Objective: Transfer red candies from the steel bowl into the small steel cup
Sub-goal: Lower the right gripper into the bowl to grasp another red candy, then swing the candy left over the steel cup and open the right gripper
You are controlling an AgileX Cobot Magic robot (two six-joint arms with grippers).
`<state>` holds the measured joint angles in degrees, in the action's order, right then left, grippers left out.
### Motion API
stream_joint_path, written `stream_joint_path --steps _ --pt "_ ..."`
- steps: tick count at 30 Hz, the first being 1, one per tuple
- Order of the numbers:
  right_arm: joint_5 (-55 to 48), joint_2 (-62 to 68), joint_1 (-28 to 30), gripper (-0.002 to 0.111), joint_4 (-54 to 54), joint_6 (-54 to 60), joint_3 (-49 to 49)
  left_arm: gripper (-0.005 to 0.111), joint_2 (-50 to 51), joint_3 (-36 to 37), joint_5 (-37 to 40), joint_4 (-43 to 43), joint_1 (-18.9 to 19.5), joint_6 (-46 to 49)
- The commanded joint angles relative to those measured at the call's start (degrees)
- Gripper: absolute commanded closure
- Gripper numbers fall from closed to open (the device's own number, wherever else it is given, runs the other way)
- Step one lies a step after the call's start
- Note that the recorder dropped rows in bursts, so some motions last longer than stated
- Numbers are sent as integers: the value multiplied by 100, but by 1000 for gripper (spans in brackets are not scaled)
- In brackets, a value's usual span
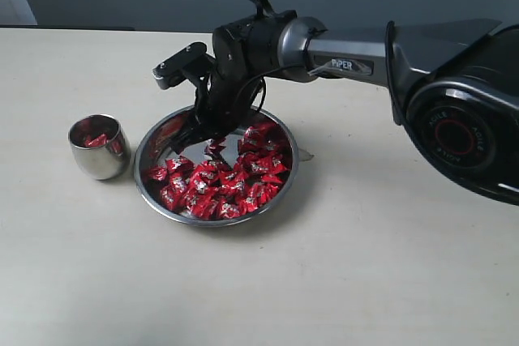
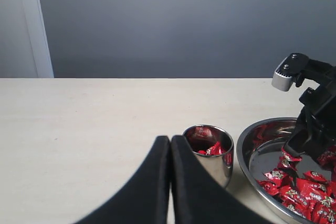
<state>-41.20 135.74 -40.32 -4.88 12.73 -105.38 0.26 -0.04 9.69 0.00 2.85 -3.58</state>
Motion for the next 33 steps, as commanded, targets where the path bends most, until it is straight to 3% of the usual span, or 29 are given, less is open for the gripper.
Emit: stream_joint_path --steps 1,9,19,33 --pt "23 -110 28 108 9 -94 -6 106 -26 4 -35 0 -30 -25" --pt "613 -635 18 108 -1237 95 -6 106 -26 4 -35 0 -30 -25" --pt "1016 -729 -435 108 -3669 2444 -6 106 -26 4 -35 0 -30 -25" --pt "1486 -618 -769 108 -3803 2786 -6 106 -26 4 -35 0 -30 -25"
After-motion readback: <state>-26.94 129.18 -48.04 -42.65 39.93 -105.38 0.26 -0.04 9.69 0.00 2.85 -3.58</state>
